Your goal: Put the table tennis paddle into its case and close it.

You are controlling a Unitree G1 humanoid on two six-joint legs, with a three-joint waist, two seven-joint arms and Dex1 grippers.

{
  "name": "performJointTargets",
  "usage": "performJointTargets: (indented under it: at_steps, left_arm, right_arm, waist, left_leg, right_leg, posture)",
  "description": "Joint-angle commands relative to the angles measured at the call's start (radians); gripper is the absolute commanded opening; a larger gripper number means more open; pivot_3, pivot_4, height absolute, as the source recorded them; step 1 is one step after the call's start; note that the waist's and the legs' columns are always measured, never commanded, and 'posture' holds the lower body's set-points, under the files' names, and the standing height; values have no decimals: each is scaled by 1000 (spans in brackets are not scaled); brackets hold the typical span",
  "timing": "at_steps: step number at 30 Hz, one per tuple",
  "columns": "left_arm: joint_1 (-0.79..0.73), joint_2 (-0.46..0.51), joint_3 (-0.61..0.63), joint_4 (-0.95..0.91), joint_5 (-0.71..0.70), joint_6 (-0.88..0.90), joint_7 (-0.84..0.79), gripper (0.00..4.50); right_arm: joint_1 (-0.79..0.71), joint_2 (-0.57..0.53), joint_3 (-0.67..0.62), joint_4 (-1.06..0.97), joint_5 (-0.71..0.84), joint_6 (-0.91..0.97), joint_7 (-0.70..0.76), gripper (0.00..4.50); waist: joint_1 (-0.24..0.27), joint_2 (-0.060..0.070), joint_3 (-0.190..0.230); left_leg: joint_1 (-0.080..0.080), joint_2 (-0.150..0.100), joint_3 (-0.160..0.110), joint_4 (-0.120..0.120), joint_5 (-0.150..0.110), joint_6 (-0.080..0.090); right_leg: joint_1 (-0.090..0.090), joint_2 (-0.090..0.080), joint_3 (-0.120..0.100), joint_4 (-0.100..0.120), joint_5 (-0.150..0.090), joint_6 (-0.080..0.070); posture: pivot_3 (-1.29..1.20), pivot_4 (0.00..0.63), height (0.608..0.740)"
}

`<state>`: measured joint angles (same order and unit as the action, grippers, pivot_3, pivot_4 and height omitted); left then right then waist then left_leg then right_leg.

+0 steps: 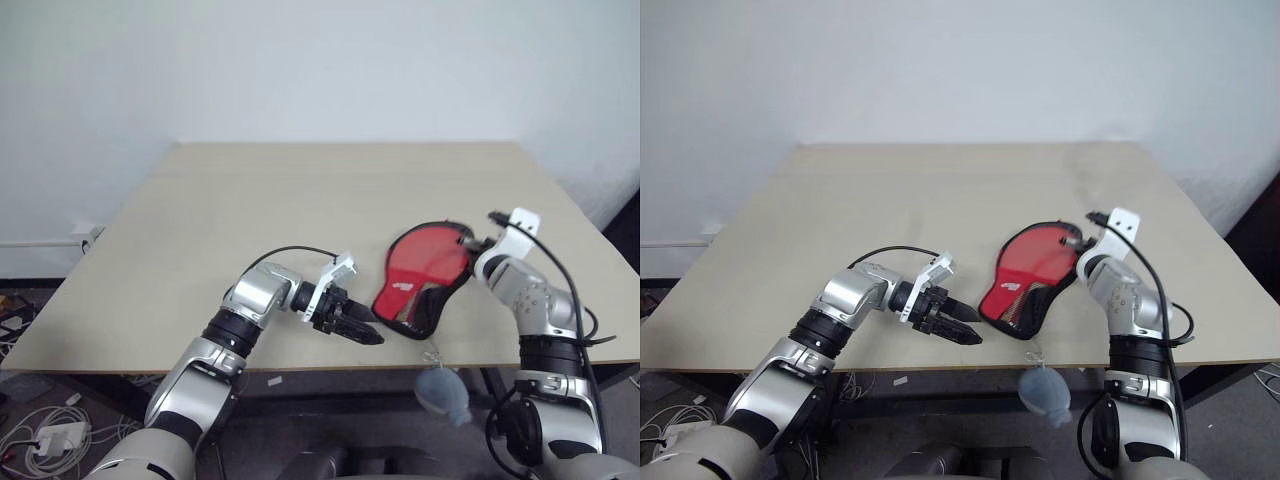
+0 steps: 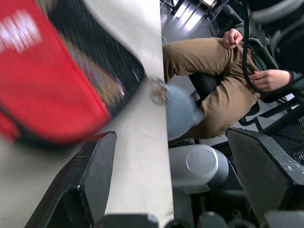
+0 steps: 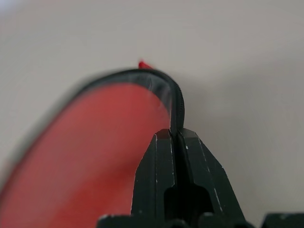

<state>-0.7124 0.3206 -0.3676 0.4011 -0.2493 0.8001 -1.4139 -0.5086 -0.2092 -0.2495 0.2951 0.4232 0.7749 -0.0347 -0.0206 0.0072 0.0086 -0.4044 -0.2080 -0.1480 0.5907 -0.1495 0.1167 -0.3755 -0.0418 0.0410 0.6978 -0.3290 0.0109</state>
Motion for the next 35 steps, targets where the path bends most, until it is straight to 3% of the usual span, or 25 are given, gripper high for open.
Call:
performJointTargets:
  at_steps: [1, 5, 10, 12, 16, 22, 29, 35]
  left_arm:
    - [-7, 9, 25, -40, -27, -6, 12, 3903]
    - [-9, 14, 29, -47, -38, 1, 19, 3903]
    - [-40, 11, 46, 1, -28, -40, 51, 3903]
    - [-78, 10, 79, 48, -29, -66, 73, 3903]
    - [-135, 24, 125, 148, -21, -125, 90, 3903]
    - [-191, 59, 180, 307, 13, -289, 103, 3903]
    - [-227, 90, 202, 486, 68, -390, 137, 3903]
    - [-165, 114, 200, 451, 92, -369, 130, 3903]
  right_arm:
    - [0, 11, 25, 15, -21, -1, 33, 14]
    - [13, 5, 30, -2, -47, -19, 49, 1033]
    - [26, -9, 39, -80, -89, -52, 38, 2738]
    - [58, -23, 43, -196, -88, -57, 52, 3388]
    - [130, -65, 63, -405, -81, -62, 113, 3388]
    - [338, -187, 55, -765, 141, 62, 363, 3388]
    - [415, -204, 155, -798, 177, 140, 407, 3388]
    - [387, -154, 193, -750, 154, 142, 367, 3388]
  waist:
    - [-6, 1, 0]
    - [-5, 1, 0]
    - [-4, 1, 0]
    - [1, 1, 0]
    - [2, 1, 1]
    - [8, 0, 2]
    - [24, -3, 4]
    - [33, -5, 5]
  left_leg:
    - [0, 0, 0, 0, 0, 0]
    - [4, 1, 0, -1, 0, 0]
    - [4, 2, 0, -1, 0, 0]
    - [4, 2, 0, -1, 0, 0]
    - [3, 2, 0, 0, 0, 0]
    - [1, 2, -1, 0, -3, 4]
    - [-3, 3, -1, 4, -7, 10]
    - [-6, 2, 0, 6, -6, 9]
  right_leg:
    - [0, 0, 0, 0, 0, 0]
    - [4, 2, 1, -1, 0, 0]
    - [4, 2, 1, -1, 0, 0]
    - [4, 2, 1, -1, 0, 0]
    - [4, 2, 0, -1, 0, 0]
    - [3, 1, -1, -3, 0, 0]
    - [0, 1, -2, -3, 0, 0]
    - [-1, 1, -2, -3, 1, 0]
  posture:
    - [0, 0, 740]
    - [0, 0, 740]
    - [0, 0, 740]
    - [0, 0, 740]
    - [0, 0, 740]
    - [0, 0, 740]
    - [0, 0, 740]
    - [0, 0, 740]
